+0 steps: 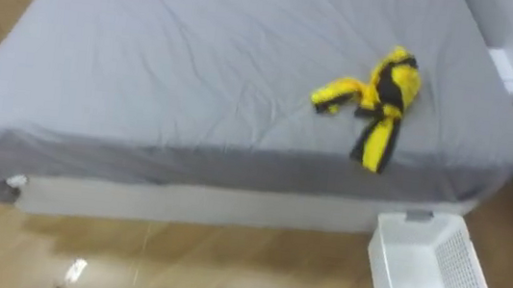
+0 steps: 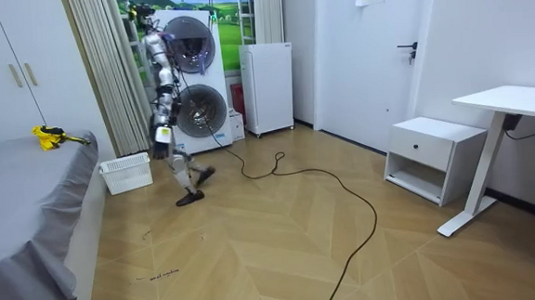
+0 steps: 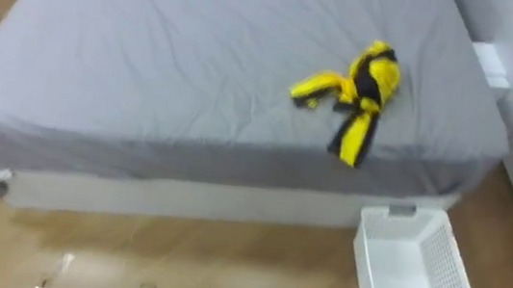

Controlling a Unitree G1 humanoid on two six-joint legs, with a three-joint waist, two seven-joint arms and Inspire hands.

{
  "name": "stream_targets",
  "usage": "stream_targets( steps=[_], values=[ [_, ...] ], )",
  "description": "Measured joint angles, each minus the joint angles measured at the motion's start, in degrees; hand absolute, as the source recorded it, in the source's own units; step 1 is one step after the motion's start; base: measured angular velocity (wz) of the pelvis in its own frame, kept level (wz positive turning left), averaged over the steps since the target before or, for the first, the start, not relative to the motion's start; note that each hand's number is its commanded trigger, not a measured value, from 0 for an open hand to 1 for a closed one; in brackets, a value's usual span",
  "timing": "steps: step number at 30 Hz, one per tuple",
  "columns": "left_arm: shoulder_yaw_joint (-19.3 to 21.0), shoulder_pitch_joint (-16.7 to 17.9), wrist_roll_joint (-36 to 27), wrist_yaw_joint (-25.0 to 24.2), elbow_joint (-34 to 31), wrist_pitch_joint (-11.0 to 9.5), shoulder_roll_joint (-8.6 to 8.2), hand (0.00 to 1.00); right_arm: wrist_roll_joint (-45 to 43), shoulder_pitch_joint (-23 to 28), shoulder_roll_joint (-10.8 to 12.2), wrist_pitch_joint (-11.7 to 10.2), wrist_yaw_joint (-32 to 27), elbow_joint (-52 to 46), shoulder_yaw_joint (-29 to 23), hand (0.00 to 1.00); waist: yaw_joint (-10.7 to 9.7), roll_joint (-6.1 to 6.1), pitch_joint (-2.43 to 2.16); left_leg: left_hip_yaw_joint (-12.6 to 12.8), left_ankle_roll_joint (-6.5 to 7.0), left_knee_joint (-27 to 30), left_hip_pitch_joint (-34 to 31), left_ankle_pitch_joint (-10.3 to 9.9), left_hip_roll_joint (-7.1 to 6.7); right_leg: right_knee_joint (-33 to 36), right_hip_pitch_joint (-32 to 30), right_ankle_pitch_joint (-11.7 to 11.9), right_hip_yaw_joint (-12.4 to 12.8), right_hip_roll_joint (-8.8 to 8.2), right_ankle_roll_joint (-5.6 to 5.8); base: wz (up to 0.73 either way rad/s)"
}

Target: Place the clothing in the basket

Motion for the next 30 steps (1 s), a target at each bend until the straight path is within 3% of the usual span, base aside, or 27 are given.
stream_targets(
  steps=[1,2,4,5,6,7,8,9,10,11,12,13,14,15,16,17,18,19,20,21,22,23,25,29,30],
  values=[
    [-0.15,-0.04,-0.01,-0.09,-0.12,0.01,0.12,0.0,-0.19,-0.2,0.13,-0.16,-0.31,-0.82,0.0,0.0,-0.48,0.07,0.0,-1.39,-0.05,-0.61,1.04,-0.29,0.2,-3.04,-1.77,-0.52,-0.68,0.94,0.07,0.32],
    [-1.19,-0.16,-0.04,-0.28,-0.3,0.04,0.34,0.0,0.18,-0.84,0.28,-0.61,-0.87,-1.19,0.01,0.0,-1.37,0.45,-0.05,-3.15,-0.39,-1.74,3.75,-1.14,0.64,-11.56,-4.48,-0.39,-1.44,2.16,0.14,0.5],
    [-2.7,0.03,0.21,-0.68,-0.79,0.35,0.38,0.0,-0.05,-0.89,0.3,-0.66,-2.32,-1.58,-0.19,0.0,-1.38,0.28,-0.2,-4.87,-1.12,-4.12,7.85,-2.54,1.25,-25.31,-7.07,3.51,-1.33,2.54,0.41,0.52],
    [-2.78,0.9,1.22,-1.21,-0.95,0.51,-0.07,0.0,-0.33,-0.72,0.31,-0.91,-3.67,-1.89,-0.36,0.0,-1.14,0.09,-0.02,-5.64,-1.94,-5.14,10.71,-3.83,2.58,-29.85,-7.89,10.98,-1.76,2.62,-0.21,0.4],
    [-3.02,1.4,1.3,-1.49,-1.5,0.62,-0.14,0.0,-0.33,-0.61,0.4,-1.38,-4.9,-3.26,-0.41,0.0,-0.78,0.59,-0.6,-5.74,-3.42,-3.78,11.61,-5.62,3.91,-31.23,-7.87,14.37,-1.82,3.35,-1.63,0.29],
    [-3.86,2.39,0.99,-1.55,-1.55,0.63,-0.19,0.0,-0.16,-1.11,0.36,-2.36,-5.96,-5.19,-0.85,0.0,-0.36,1.04,-0.8,-5.17,-5.6,-2.03,11.39,-6.86,5.04,-30.22,-6.6,14.78,-3.09,4.53,-4.33,0.08],
    [-4.39,2.47,1.01,-1.56,-1.46,0.61,-0.12,0.0,-0.18,-1.57,0.3,-2.83,-6.56,-6.3,-0.91,0.0,0.5,1.38,-0.49,-4.94,-6.46,-2.14,11.7,-6.49,5.4,-29.39,-6.13,14.44,-3.39,4.96,-4.46,0.0],
    [-5.27,2.51,0.99,-1.64,-1.18,0.53,0.07,0.0,-0.46,-2.35,0.3,-3.77,-7.78,-8.38,-0.91,0.0,1.32,1.54,-0.04,-4.38,-8.17,-4.23,11.94,-5.82,5.83,-27.62,-5.78,13.48,-2.84,5.03,-5.08,0.29],
    [-6.1,2.38,1.09,-1.76,-1.33,0.05,0.08,0.0,-0.72,-3.23,-0.09,-4.68,-8.68,-9.45,-2.24,0.0,1.01,2.0,0.68,-3.17,-6.52,-8.67,12.27,-4.76,6.57,-20.87,-7.45,12.52,-2.59,3.92,-5.56,0.52],
    [-6.08,2.51,1.19,-1.94,-1.61,-0.23,0.18,0.0,-0.66,-3.69,-0.02,-4.74,-9.18,-10.14,-2.99,0.0,0.49,1.71,0.8,-2.32,-5.46,-8.11,13.07,-3.78,6.45,-14.83,-9.66,11.96,-2.76,2.6,-5.19,0.77],
    [-5.51,3.3,1.26,-2.17,-2.4,-0.76,0.69,0.0,-0.68,-2.63,0.17,-3.97,-10.0,-13.65,-3.76,0.0,0.69,0.86,-0.12,-2.57,-5.86,-6.53,13.67,-3.9,6.13,-12.53,-12.3,9.2,-3.29,2.01,-3.31,0.43],
    [-5.08,4.4,1.18,-2.21,-2.88,-1.06,1.4,0.0,-0.71,-2.74,0.47,-3.66,-10.25,-15.2,-3.57,0.0,1.14,0.1,-0.58,-2.02,-6.34,-5.35,13.72,-4.22,5.85,-15.88,-12.47,9.44,-3.64,2.35,-3.59,0.21],
    [-5.02,5.6,1.02,-2.35,-3.06,-0.74,2.94,0.0,-0.66,-2.94,0.61,-3.67,-10.35,-18.31,-2.9,0.0,1.55,-1.29,-0.79,-0.45,-8.05,-1.57,13.68,-5.74,5.33,-23.52,-11.02,13.52,-4.95,2.98,-5.11,-0.05],
    [-4.73,5.94,1.16,-2.06,-2.87,0.06,2.72,0.0,-0.78,-2.87,-0.21,-3.75,-10.5,-20.18,-3.12,0.0,1.54,0.45,-0.76,1.19,-8.46,3.89,13.71,-7.38,7.32,-24.44,-8.77,12.93,-7.05,4.32,-7.58,0.03],
    [-4.53,6.15,1.24,-2.16,-3.08,0.35,2.62,0.0,-0.84,-3.25,-0.21,-3.76,-10.79,-21.07,-3.1,0.0,1.38,0.69,-0.62,1.46,-8.53,7.31,12.98,-7.3,8.35,-25.21,-7.25,12.1,-7.75,4.94,-8.01,0.05],
    [-4.19,6.14,0.99,-2.24,-3.78,0.43,2.38,0.0,-1.02,-3.24,-0.2,-3.82,-11.64,-23.55,-2.86,0.0,1.13,1.85,-0.49,1.57,-9.23,14.35,10.73,-6.2,9.94,-26.81,-4.87,10.14,-8.18,6.52,-7.65,0.0],
    [-3.71,6.31,0.95,-2.21,-4.11,0.41,2.31,0.0,-2.21,-3.44,0.07,-3.82,-11.99,-24.69,-2.0,0.0,0.21,2.4,-0.62,1.06,-9.52,20.32,8.56,-3.38,10.7,-27.32,-3.45,8.73,-7.06,7.63,-7.79,-0.05],
    [-3.66,6.36,0.93,-2.12,-4.11,0.42,2.18,0.0,-2.84,-3.3,0.11,-3.85,-12.25,-25.17,-1.46,0.0,-0.33,1.89,-0.34,0.61,-10.17,22.14,7.87,-2.2,10.81,-27.65,-2.77,8.13,-6.84,7.81,-7.98,-0.06],
    [-3.62,6.42,0.91,-2.06,-4.13,0.39,1.92,0.0,-3.41,-3.05,0.31,-3.86,-12.58,-26.03,-1.09,0.0,-1.4,1.87,-0.27,0.63,-10.43,23.93,5.77,-2.29,10.8,-28.38,-1.5,7.07,-6.58,7.94,-8.56,-0.06],
    [-3.65,5.63,0.87,-2.05,-4.26,0.31,1.76,0.0,-3.72,-2.89,0.58,-3.8,-13.18,-26.5,-1.11,0.0,-1.81,1.36,0.02,1.79,-9.34,24.62,3.08,-3.05,10.68,-28.83,-0.61,6.79,-5.91,7.89,-8.48,-0.23],
    [-3.65,5.47,0.87,-2.06,-4.73,0.17,1.63,0.0,-3.68,-2.83,0.59,-3.77,-13.8,-26.79,-1.14,0.0,-1.97,1.03,0.03,3.37,-9.04,24.01,0.68,-3.75,10.47,-29.65,0.33,6.64,-5.07,8.08,-8.91,-0.32],
    [-3.65,5.43,0.86,-2.05,-4.69,0.14,1.57,0.0,-3.66,-2.79,0.57,-3.77,-14.27,-26.99,-1.15,0.0,-2.01,0.74,0.08,3.4,-8.85,23.39,-0.68,-4.11,9.91,-30.02,0.76,6.63,-4.62,8.05,-9.15,-0.48],
    [-3.62,5.8,0.9,-1.47,-4.81,0.13,1.4,0.0,-3.75,-2.71,0.48,-3.78,-16.63,-28.31,-1.26,0.0,-1.94,0.33,-0.2,3.51,-8.89,17.64,-4.12,-4.14,8.0,-32.21,2.35,6.64,-2.96,8.34,-9.4,-0.5],
    [-3.1,6.18,0.93,-0.94,-4.81,-0.47,0.62,0.0,-7.7,-2.66,0.12,-3.91,-19.26,-31.95,-1.18,0.0,-2.29,0.36,-0.71,3.3,-8.53,6.17,-5.86,-3.41,5.78,-34.06,3.23,6.95,0.8,9.04,-10.04,-0.52],
    [-2.8,6.28,0.97,-0.91,-4.85,-0.72,0.38,0.0,-9.21,-2.65,0.13,-4.1,-20.02,-32.71,-1.13,0.0,-2.52,0.23,-0.83,3.22,-8.47,3.94,-6.03,-2.05,5.09,-34.34,3.21,6.97,1.86,9.1,-10.05,-0.44]
  ],
)
